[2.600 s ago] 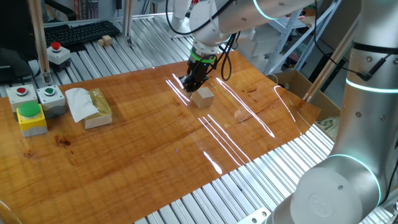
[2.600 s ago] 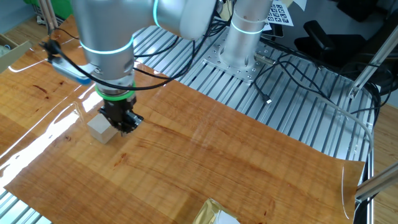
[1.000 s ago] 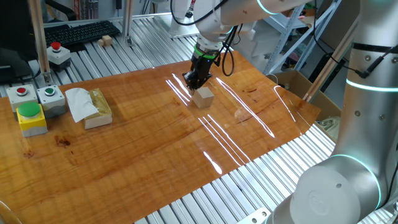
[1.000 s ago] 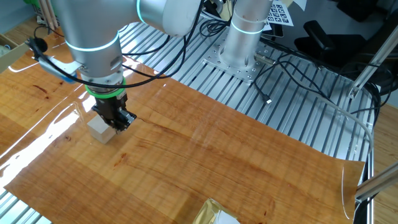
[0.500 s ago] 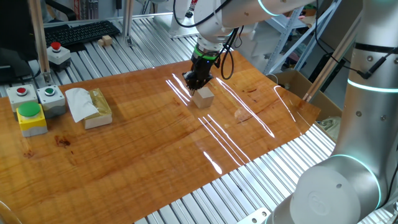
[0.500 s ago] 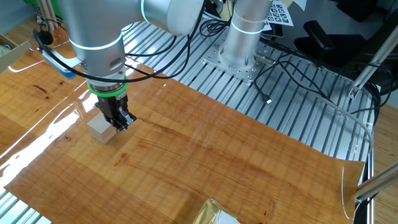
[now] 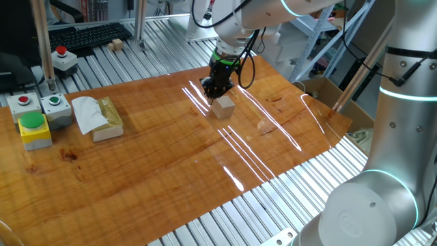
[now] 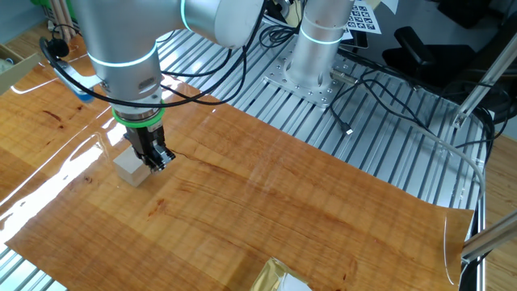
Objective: Approach and touch the side of the small block
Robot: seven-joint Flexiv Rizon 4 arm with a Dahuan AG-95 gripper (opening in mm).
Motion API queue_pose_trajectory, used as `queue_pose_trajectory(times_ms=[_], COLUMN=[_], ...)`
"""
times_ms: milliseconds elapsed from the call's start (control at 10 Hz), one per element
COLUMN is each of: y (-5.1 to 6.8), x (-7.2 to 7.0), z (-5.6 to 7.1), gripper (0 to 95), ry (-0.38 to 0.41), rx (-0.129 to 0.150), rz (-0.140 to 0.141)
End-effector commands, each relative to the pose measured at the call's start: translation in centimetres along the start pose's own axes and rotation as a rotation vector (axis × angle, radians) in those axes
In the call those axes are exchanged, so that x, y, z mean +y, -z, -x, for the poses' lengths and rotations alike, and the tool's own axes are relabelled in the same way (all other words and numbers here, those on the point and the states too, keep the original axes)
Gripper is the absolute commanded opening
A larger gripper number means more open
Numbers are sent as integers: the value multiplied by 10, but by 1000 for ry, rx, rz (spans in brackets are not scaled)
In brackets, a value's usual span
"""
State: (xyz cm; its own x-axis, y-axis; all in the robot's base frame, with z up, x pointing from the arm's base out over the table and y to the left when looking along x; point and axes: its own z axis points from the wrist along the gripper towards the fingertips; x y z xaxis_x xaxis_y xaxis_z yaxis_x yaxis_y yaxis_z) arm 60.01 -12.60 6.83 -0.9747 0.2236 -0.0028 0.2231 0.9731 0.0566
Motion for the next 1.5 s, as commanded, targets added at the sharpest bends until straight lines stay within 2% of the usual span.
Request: queue_pose_trajectory(times_ms=[100, 300, 500, 1000, 1300, 1400, 1500], y=[1, -9, -13, -20, -26, -29, -29], x=[0, -10, -17, -27, -41, -48, -47], z=[-1, -2, 1, 1, 6, 8, 9], gripper=[0, 0, 0, 0, 0, 0, 0], ry=[10, 27, 29, 29, 61, 69, 49], rx=[2, -5, -6, -11, -20, -20, -10], rz=[-3, -6, -5, -9, -8, -2, 1])
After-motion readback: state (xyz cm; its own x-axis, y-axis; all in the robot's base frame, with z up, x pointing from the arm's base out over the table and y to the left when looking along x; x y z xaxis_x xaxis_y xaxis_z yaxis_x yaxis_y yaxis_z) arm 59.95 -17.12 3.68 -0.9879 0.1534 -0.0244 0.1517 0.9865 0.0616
